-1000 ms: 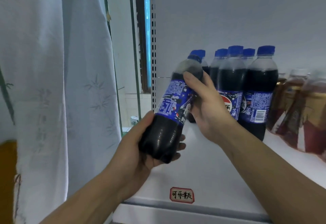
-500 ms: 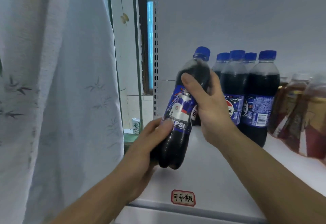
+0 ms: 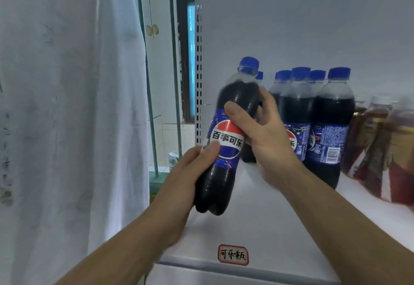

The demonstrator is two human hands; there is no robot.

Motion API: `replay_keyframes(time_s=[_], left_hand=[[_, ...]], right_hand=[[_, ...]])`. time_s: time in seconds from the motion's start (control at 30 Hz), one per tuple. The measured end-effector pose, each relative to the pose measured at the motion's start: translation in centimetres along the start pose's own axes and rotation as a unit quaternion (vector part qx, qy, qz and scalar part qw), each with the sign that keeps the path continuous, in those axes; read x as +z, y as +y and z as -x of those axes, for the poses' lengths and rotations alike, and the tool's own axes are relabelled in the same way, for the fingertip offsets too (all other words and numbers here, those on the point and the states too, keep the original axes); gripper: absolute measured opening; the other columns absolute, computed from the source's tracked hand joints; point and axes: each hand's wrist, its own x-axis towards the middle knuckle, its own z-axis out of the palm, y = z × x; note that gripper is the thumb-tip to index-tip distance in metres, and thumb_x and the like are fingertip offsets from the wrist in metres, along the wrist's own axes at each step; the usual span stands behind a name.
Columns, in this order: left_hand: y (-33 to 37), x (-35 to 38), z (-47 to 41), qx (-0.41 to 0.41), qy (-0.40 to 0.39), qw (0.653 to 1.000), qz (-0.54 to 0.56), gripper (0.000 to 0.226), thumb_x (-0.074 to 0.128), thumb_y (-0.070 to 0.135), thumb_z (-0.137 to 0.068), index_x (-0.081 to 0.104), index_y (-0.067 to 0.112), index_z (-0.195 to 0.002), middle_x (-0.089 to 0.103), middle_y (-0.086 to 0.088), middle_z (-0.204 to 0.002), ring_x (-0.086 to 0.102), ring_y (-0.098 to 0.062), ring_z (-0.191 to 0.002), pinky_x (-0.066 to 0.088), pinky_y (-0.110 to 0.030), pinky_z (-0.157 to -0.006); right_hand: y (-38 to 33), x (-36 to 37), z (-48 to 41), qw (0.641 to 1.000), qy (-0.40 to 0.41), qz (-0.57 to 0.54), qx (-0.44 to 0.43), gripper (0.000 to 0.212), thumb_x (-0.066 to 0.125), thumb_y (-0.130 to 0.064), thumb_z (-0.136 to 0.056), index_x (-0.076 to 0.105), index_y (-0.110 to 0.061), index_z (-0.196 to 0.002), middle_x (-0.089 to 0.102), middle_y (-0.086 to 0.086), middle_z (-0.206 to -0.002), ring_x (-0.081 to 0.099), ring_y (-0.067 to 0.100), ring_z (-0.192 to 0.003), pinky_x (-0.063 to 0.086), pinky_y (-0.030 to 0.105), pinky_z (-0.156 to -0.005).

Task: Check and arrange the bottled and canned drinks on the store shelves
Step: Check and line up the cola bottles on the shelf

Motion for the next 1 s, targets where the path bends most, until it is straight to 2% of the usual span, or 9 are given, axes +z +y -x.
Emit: replay_keyframes(time_s=[0.17, 0.37, 0.43, 0.53, 0.63, 0.73, 0.8, 0.9, 1.0], left_hand=[[-0.2, -0.3, 0.1, -0.118, -0.017, 0.981, 0.152, 0.057, 0.056, 0.058, -0.085, 0.078, 0.007, -0.1, 0.075, -0.019, -0.096, 0.071, -0.03, -0.07, 0.059, -0.039, -0.06], [0.2, -0.2, 0.2, -0.023, -0.025, 0.999, -0.022, 0.069, 0.059, 0.07, -0.064, 0.069, 0.025, -0.116, 0.076, -0.007, -0.102, 0.073, -0.028, -0.096, 0.056, -0.048, -0.093], [0.2, -0.1, 0.2, -0.032, -0.024, 0.999, -0.016, 0.068, 0.061, 0.067, -0.064, 0.071, 0.02, -0.112, 0.076, -0.011, -0.097, 0.073, -0.03, -0.085, 0.06, -0.048, -0.083], [0.9, 0.2, 0.4, -0.135, -0.076, 0.977, 0.15, 0.066, 0.062, 0.06, -0.073, 0.075, 0.007, -0.111, 0.073, -0.019, -0.095, 0.07, -0.03, -0.069, 0.059, -0.039, -0.059], [0.5, 0.1, 0.2, -0.141, -0.094, 0.972, 0.165, 0.065, 0.056, 0.06, -0.081, 0.075, 0.007, -0.113, 0.074, -0.019, -0.104, 0.074, -0.032, -0.08, 0.062, -0.043, -0.072], [0.5, 0.6, 0.3, -0.067, -0.053, 0.996, 0.04, 0.058, 0.054, 0.064, -0.078, 0.072, 0.021, -0.113, 0.076, -0.013, -0.102, 0.074, -0.03, -0.092, 0.057, -0.047, -0.093], [0.1, 0.6, 0.4, -0.045, -0.034, 0.998, 0.003, 0.061, 0.057, 0.065, -0.071, 0.072, 0.02, -0.11, 0.077, -0.012, -0.098, 0.074, -0.027, -0.085, 0.058, -0.046, -0.088], [0.0, 0.1, 0.4, -0.114, -0.054, 0.983, 0.135, 0.068, 0.061, 0.062, -0.074, 0.072, 0.009, -0.115, 0.074, -0.018, -0.098, 0.071, -0.029, -0.072, 0.058, -0.039, -0.063], [0.0, -0.2, 0.4, -0.175, -0.091, 0.95, 0.244, 0.07, 0.059, 0.062, -0.076, 0.076, 0.003, -0.11, 0.073, -0.021, -0.101, 0.072, -0.033, -0.075, 0.06, -0.039, -0.062]], right_hand=[[0.4, -0.3, -0.3, 0.994, -0.033, -0.08, 0.072, 0.079, 0.071, -0.039, -0.068, 0.048, -0.032, -0.143, 0.071, -0.001, -0.122, 0.072, 0.018, -0.104, 0.059, 0.039, -0.089], [0.4, -0.2, -0.3, 1.0, 0.0, -0.014, 0.001, 0.073, 0.077, -0.035, -0.074, 0.045, -0.037, -0.14, 0.067, 0.0, -0.128, 0.072, 0.018, -0.106, 0.06, 0.04, -0.089], [0.5, -0.2, -0.3, 0.999, -0.015, -0.032, 0.017, 0.077, 0.076, -0.04, -0.072, 0.046, -0.034, -0.142, 0.066, 0.001, -0.13, 0.07, 0.021, -0.111, 0.058, 0.041, -0.094], [0.6, -0.2, -0.4, 0.991, -0.031, -0.106, 0.078, 0.073, 0.073, -0.039, -0.074, 0.048, -0.028, -0.143, 0.068, 0.007, -0.128, 0.068, 0.028, -0.114, 0.056, 0.046, -0.097], [0.6, -0.3, -0.4, 0.993, -0.014, -0.095, 0.071, 0.073, 0.076, -0.039, -0.074, 0.051, -0.027, -0.141, 0.068, 0.007, -0.128, 0.069, 0.028, -0.113, 0.056, 0.049, -0.097], [0.2, -0.1, -0.2, 1.0, 0.006, -0.012, 0.024, 0.074, 0.077, -0.046, -0.066, 0.051, -0.037, -0.135, 0.068, -0.003, -0.124, 0.071, 0.018, -0.107, 0.059, 0.043, -0.092], [0.1, 0.0, 0.0, 1.0, -0.005, 0.005, 0.029, 0.08, 0.079, -0.051, -0.062, 0.049, -0.038, -0.136, 0.066, -0.003, -0.125, 0.07, 0.02, -0.109, 0.059, 0.044, -0.094], [0.1, -0.1, -0.2, 0.994, -0.032, -0.05, 0.091, 0.083, 0.075, -0.053, -0.066, 0.05, -0.027, -0.141, 0.067, 0.005, -0.126, 0.067, 0.026, -0.115, 0.054, 0.046, -0.1], [0.2, -0.4, -0.3, 0.99, -0.026, -0.062, 0.125, 0.073, 0.071, -0.046, -0.069, 0.056, -0.02, -0.135, 0.072, 0.006, -0.118, 0.07, 0.024, -0.109, 0.056, 0.04, -0.094]])
